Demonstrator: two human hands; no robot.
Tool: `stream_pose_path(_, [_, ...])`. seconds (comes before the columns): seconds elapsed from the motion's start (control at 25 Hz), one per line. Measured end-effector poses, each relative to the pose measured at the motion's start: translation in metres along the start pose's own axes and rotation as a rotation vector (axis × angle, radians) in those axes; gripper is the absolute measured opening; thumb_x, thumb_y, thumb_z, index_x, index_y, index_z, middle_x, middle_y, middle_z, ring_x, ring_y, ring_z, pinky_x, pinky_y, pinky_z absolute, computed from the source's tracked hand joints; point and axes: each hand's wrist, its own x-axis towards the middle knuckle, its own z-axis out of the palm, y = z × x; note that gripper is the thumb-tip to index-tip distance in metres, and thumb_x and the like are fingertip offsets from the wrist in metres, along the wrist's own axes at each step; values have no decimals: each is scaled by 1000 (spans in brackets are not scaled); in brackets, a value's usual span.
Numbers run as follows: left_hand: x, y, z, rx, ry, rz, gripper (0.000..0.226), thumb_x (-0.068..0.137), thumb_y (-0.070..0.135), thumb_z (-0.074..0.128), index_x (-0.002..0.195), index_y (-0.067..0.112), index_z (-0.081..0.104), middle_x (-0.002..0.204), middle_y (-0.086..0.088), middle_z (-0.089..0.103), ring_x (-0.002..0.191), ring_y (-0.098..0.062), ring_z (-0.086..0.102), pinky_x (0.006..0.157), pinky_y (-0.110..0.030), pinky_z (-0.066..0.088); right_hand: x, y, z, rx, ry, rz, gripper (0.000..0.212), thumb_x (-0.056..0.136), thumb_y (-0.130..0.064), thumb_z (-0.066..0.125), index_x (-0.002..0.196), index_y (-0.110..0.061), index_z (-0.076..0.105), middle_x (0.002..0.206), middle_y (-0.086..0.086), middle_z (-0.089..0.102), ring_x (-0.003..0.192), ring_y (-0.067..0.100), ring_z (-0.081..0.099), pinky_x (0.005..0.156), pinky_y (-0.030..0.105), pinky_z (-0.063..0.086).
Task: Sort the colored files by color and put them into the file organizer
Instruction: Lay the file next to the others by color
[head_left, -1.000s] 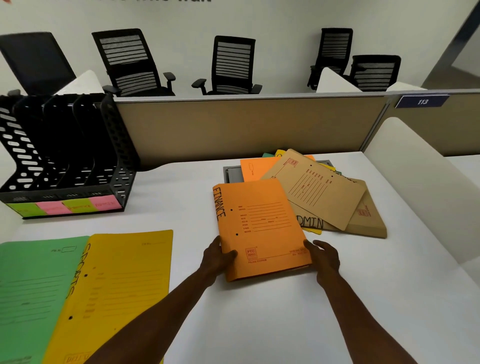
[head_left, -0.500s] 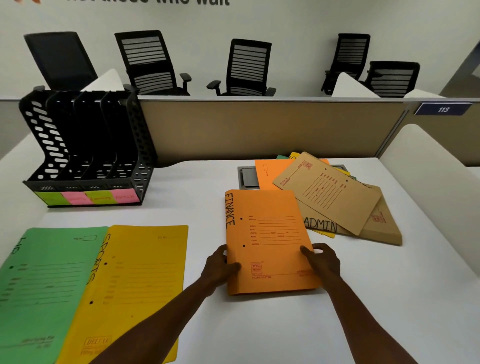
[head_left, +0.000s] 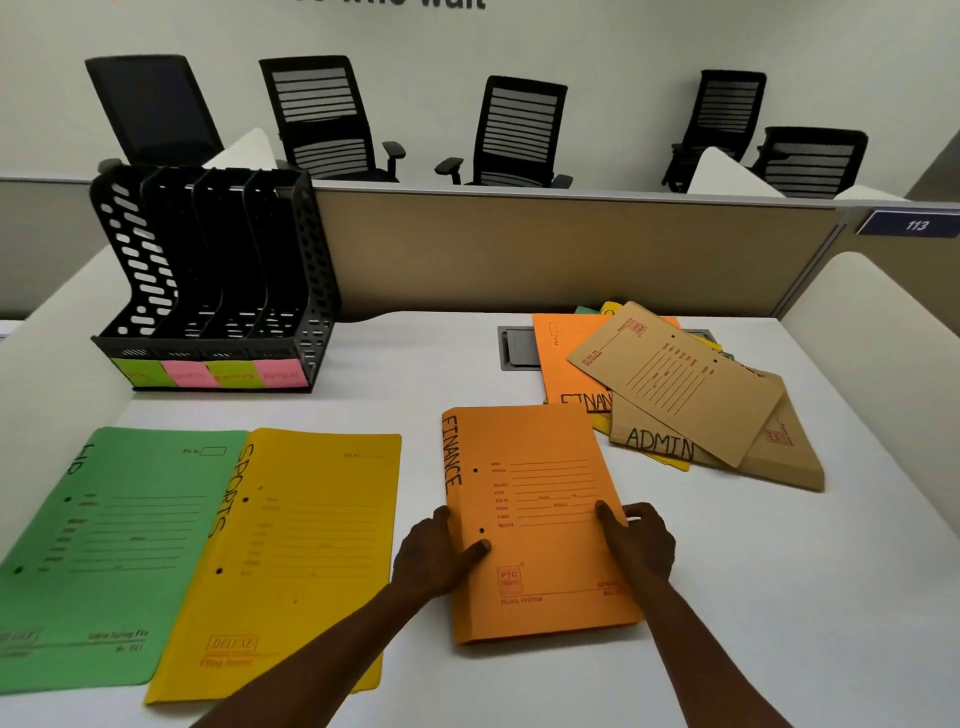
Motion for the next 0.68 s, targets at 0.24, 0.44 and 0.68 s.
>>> stream_pose_path(0.24, [-16, -22, -6, 97, 69, 8, 78, 78, 75, 56, 132, 19, 46, 125, -3, 53, 113, -17, 55, 88, -29, 48, -30, 6, 13, -45, 26, -61, 38, 89, -45, 68, 103, -11, 59, 100, 12, 69, 86, 28, 63, 84, 44, 55])
stream_pose_path(0.44, [-27, -32, -9, 262, 139, 54, 72, 77, 74, 56, 123, 19, 53, 136, -6, 40, 128, -22, 35, 102, -33, 39, -55, 16, 21, -85, 8, -156, 48, 90, -41, 67, 127, -10, 59, 117, 15, 69, 104, 36, 66, 92, 48, 52])
stream_pose_path(0.68, [-37, -52, -7, 216, 89, 95, 98, 88, 64, 51, 156, 15, 1, 163, -7, -18, 150, -29, -16, 123, -44, -1, -73, 19, 29, -132, 0, -222, 48, 88, -42, 69, 123, -10, 62, 118, 13, 65, 104, 30, 63, 90, 43, 52])
